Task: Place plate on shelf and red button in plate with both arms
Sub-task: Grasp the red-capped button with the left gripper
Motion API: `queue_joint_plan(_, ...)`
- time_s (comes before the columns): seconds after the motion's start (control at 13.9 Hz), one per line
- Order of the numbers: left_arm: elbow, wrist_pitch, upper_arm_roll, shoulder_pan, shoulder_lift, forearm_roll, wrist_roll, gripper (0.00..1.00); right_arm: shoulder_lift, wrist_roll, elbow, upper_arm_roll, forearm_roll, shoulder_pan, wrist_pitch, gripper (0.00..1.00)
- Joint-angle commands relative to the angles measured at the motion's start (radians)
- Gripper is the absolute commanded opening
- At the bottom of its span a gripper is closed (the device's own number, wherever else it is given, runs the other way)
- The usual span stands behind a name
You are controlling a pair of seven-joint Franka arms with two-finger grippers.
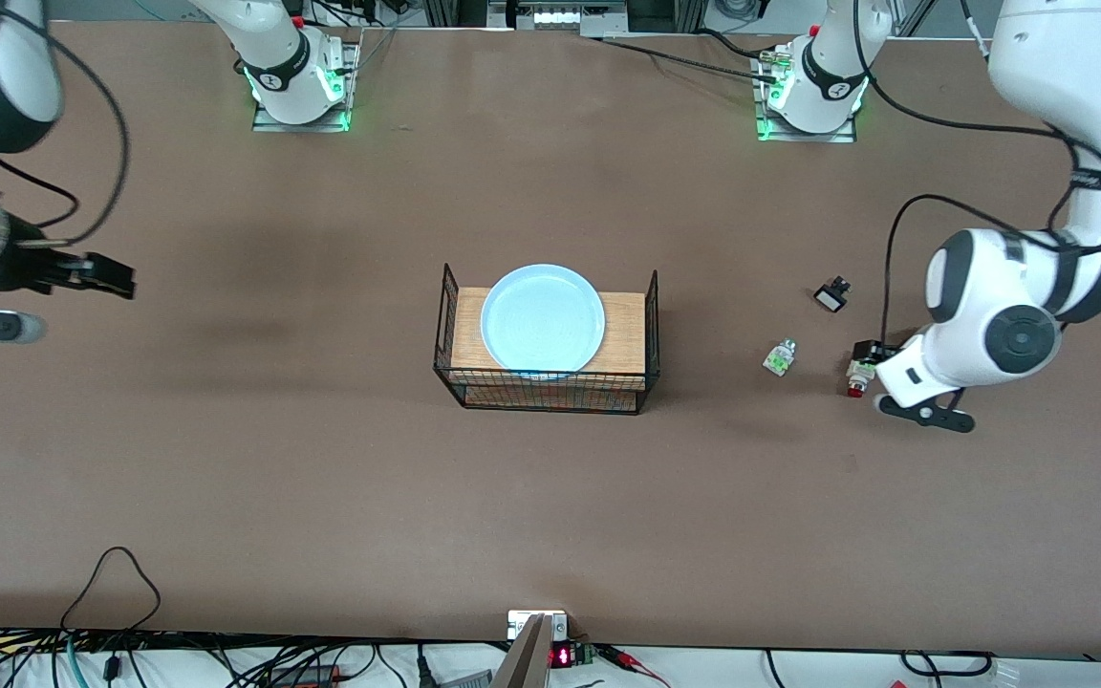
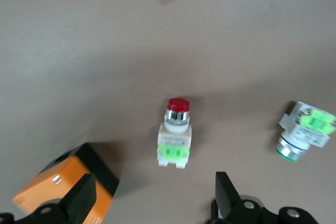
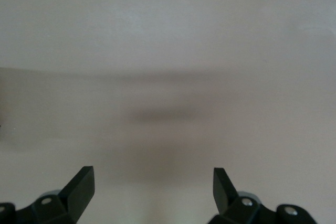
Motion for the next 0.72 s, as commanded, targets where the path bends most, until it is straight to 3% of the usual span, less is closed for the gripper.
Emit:
queue_joint_plan(0.0, -0.086, 0.128, 0.002, -0.010, 0.008, 0.021, 0.016, 1.00, -0.061, -0.012, -0.019, -0.014, 0.015, 0.019, -0.058, 1.00)
queue_joint_plan(0.22, -0.085, 0.158, 0.002, -0.009, 0.053, 0.024, 0.025, 0.94, -0.142, -0.019, -0.142, -0.012, 0.015, 0.021, 0.038, 1.00)
queue_joint_plan(0.29, -0.085, 0.158, 0.002, -0.009, 0.058, 0.024, 0.025, 0.86, -0.171, -0.030, -0.191, -0.012, 0.015, 0.019, 0.076, 1.00)
queue_joint_plan(0.5, -0.076, 0.160, 0.002, -0.003, 0.087, 0.024, 0.025, 0.63, -0.183, -0.041, -0.191, -0.034, 0.061, 0.001, 0.072, 1.00)
queue_joint_plan(0.65, -0.065, 0.156, 0.003, -0.007, 0.088, 0.024, 0.022, 0.38, -0.193, -0.068, -0.191, -0.043, 0.070, -0.005, 0.057, 1.00)
